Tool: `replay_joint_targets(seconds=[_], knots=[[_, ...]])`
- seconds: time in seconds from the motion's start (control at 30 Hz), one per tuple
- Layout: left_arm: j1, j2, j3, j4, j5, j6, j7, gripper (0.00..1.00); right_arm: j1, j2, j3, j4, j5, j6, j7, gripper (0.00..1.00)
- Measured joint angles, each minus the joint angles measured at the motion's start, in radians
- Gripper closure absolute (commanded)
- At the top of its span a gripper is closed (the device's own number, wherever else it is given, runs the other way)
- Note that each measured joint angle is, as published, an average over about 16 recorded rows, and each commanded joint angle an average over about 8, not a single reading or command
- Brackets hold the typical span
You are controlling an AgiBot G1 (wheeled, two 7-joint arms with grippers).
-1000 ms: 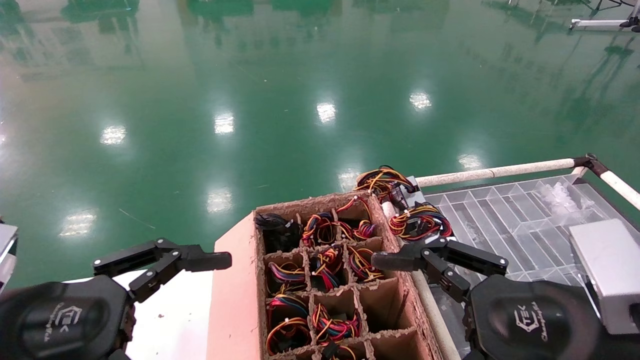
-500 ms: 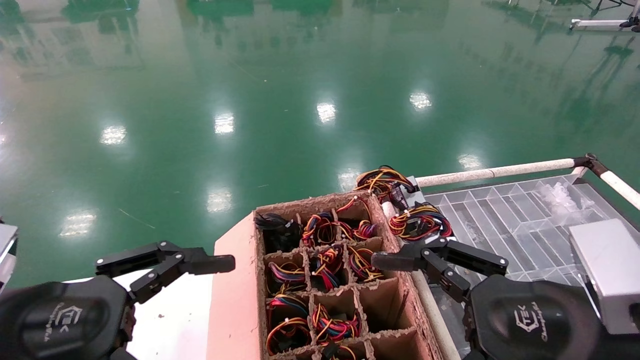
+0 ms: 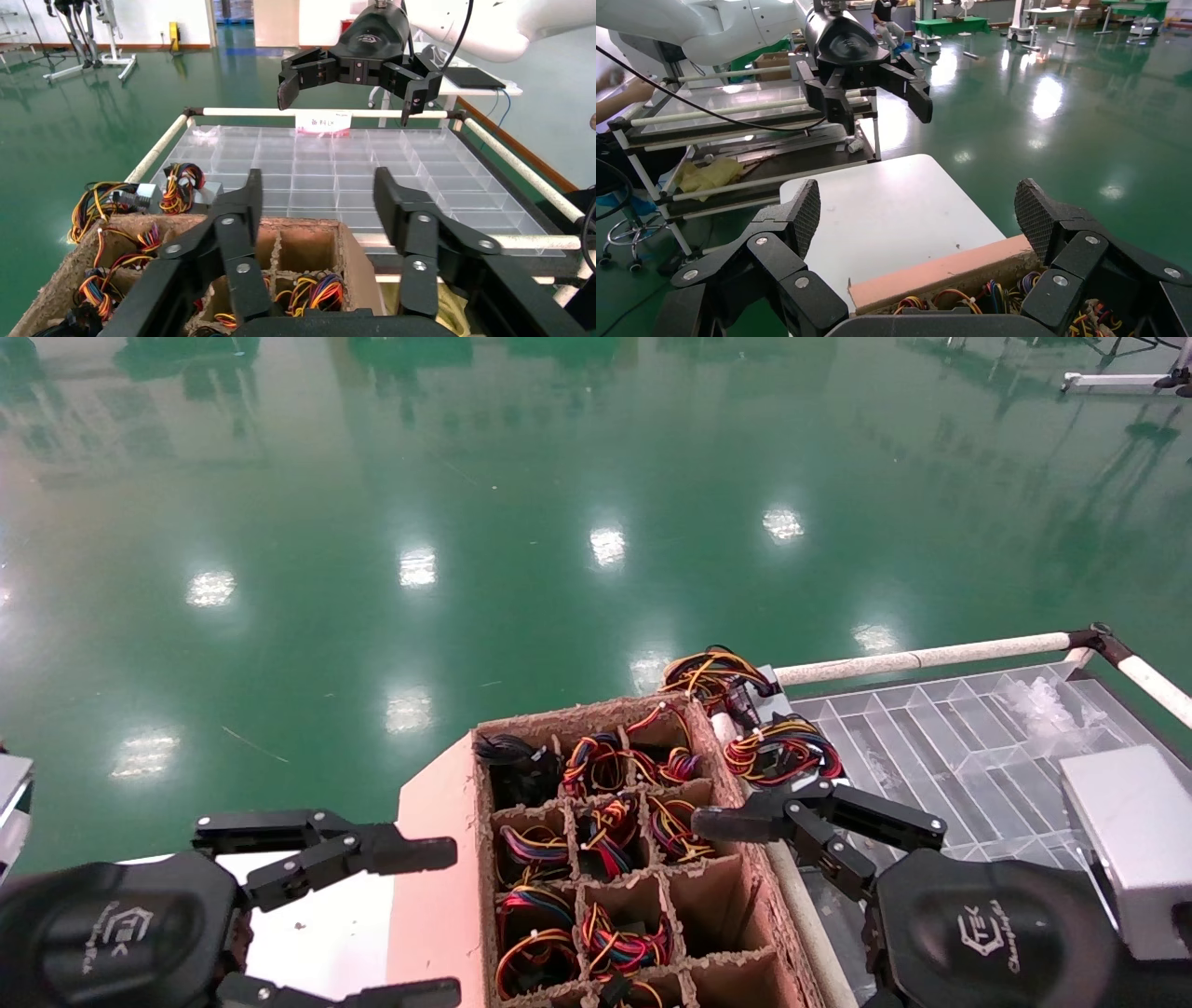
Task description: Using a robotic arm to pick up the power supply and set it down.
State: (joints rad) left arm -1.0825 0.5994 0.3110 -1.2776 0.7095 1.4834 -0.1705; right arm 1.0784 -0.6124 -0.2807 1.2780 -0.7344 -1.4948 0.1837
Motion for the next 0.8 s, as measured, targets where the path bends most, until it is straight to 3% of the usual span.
replay_joint_targets(seconds=[0.43,0.8], knots=[[0.000,0.000,0.000,0.000,0.000,0.000,0.000,1.00,0.003,0.010,-0.015,-0.002,-0.051,0.023,0.010,0.00],[0.000,0.000,0.001,0.001,0.000,0.000,0.000,1.00,0.055,0.013,-0.094,-0.001,-0.278,0.105,0.063,0.00]])
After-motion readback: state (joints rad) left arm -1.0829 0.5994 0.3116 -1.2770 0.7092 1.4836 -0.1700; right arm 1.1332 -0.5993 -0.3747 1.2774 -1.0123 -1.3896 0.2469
